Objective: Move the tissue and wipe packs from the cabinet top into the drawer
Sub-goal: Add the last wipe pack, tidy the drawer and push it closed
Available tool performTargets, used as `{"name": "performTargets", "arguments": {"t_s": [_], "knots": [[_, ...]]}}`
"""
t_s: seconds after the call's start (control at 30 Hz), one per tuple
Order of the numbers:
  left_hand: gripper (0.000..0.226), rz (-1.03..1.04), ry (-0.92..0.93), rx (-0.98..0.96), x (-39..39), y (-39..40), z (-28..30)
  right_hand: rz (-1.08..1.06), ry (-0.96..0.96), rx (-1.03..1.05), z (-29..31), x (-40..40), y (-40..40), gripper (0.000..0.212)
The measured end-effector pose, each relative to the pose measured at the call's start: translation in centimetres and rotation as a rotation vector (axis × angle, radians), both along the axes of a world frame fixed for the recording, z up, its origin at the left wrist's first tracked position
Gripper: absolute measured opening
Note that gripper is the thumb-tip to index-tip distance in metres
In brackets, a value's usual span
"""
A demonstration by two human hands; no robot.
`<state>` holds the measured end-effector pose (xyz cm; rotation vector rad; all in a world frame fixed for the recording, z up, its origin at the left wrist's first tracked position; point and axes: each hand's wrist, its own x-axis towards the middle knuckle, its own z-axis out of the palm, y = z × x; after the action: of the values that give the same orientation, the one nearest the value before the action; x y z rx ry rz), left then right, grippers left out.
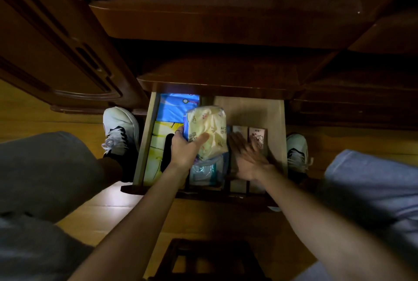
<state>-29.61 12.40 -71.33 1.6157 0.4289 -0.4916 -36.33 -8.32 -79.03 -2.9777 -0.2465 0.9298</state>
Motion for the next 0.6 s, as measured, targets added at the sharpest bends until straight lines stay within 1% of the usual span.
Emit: {"name": "performTargets", "arguments": {"t_s": [0.07, 0.17, 0.4, 0.5, 0.6], "knots": [[0.05, 0.011, 0.004, -0.015, 0.1, 0.1, 0.1, 0.046, 0.012, -0.123, -0.4, -1.0, 0.1, 0.113], [0.051, 0.017, 0.013, -0.036, 0.0, 0.2, 0.2, 0.048, 0.017, -0.154, -0.3, -1.8, -0.8, 0.106], [0.048, -0.022, 0.014, 0.004, -0.4, 0.3, 0.7, 0.085, 0.039, -0.213, 0.0, -2.1, -2.0, 0.114], [0.046, -0.037, 0.006, 0.003, -0.4, 0.1, 0.9, 0.073, -0.025, -0.171, 0.2, -2.0, -1.8, 0.12], [0.045, -0.042, 0.01, 0.017, -0.3, -0.1, 0.9, 0.119, -0.103, -0.092, 0.6, -1.5, -1.2, 0.122]]}}
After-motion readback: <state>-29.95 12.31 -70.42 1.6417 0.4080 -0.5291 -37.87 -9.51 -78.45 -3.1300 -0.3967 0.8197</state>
